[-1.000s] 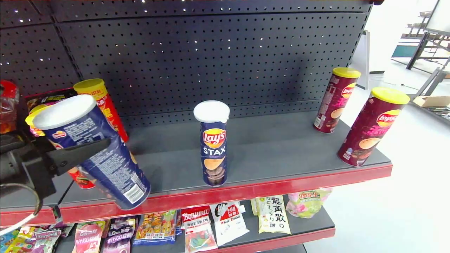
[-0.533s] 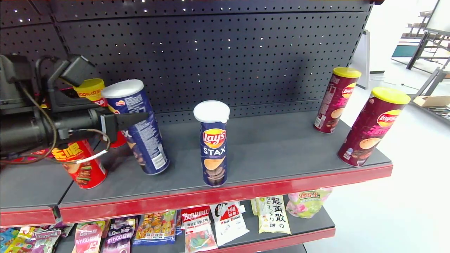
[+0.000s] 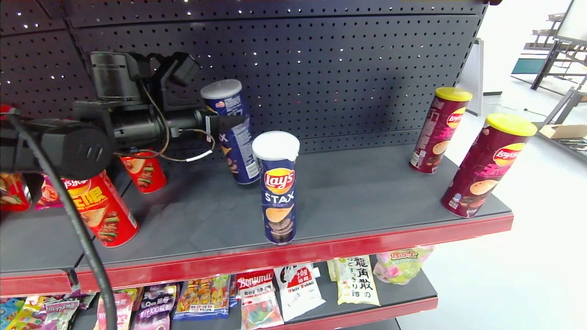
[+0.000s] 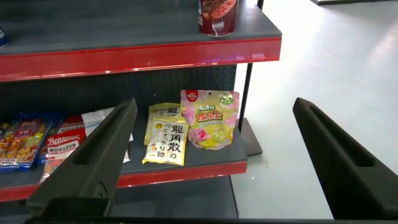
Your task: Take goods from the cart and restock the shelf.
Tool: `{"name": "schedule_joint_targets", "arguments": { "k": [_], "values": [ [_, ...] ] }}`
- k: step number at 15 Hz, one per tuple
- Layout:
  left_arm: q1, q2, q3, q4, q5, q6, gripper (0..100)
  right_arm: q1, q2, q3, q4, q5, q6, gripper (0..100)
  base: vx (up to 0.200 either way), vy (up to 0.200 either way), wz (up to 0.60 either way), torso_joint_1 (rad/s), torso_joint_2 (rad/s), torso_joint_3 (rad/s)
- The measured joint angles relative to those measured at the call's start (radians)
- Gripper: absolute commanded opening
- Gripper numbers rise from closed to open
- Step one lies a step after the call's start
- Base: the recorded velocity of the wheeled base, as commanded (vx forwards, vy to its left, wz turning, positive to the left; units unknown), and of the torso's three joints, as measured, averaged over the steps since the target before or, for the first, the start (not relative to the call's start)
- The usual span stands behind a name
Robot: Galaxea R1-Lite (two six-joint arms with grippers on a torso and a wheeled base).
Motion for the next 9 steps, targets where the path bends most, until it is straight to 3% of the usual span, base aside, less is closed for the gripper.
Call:
{"name": "schedule_joint_targets", "arguments": {
  "k": [3,9],
  "values": [
    [-0.042,0.080,-0.090,0.001,0.000,-0.001,0,0.000,0.000,0.000,0.000,0.000,0.000,100,0.000,0.000,0.00,0.000,0.00,0.000],
    [-0.077,0.171,-0.167,-0.026,-0.002,0.016,0,0.000,0.000,0.000,0.000,0.000,0.000,100,0.000,0.000,0.00,0.000,0.00,0.000]
  ]
}}
